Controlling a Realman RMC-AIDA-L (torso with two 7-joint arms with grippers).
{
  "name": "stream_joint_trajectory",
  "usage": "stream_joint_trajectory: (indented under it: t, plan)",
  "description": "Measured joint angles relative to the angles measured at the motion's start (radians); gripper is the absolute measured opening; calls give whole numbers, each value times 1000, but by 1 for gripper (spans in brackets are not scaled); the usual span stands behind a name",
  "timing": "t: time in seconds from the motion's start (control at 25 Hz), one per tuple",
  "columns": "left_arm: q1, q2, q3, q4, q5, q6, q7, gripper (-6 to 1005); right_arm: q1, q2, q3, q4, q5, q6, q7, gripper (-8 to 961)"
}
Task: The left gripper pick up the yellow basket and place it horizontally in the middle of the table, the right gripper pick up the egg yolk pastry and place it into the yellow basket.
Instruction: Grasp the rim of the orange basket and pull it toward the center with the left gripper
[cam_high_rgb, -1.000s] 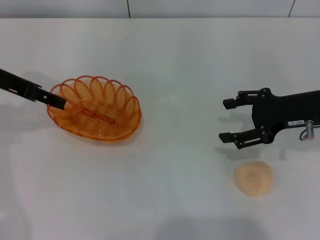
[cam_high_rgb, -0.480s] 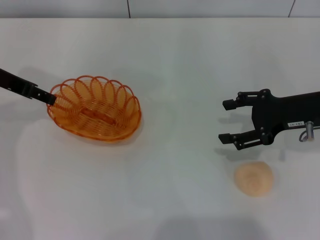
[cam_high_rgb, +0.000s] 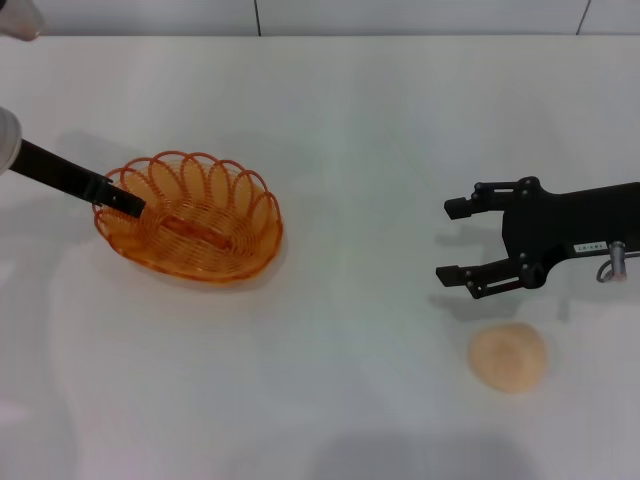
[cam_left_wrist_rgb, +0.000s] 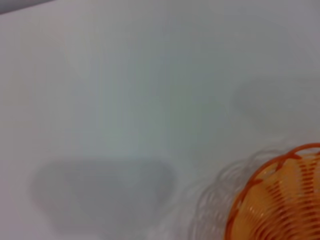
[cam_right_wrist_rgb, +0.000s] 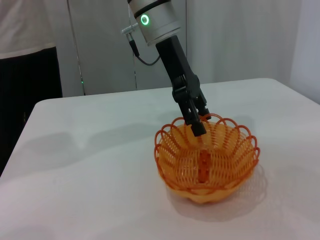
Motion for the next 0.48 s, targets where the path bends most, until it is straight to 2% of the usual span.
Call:
stream_joint_trajectory:
  t: [0.36,0.48]
  plan:
    - [-1,-6,0,-8,-3,-7,4,754,-5,0,1,-1,10,-1,0,841]
    - [4,-7,0,-8,-3,-7,4,549,-7,0,2,-1,23,-2,1,842]
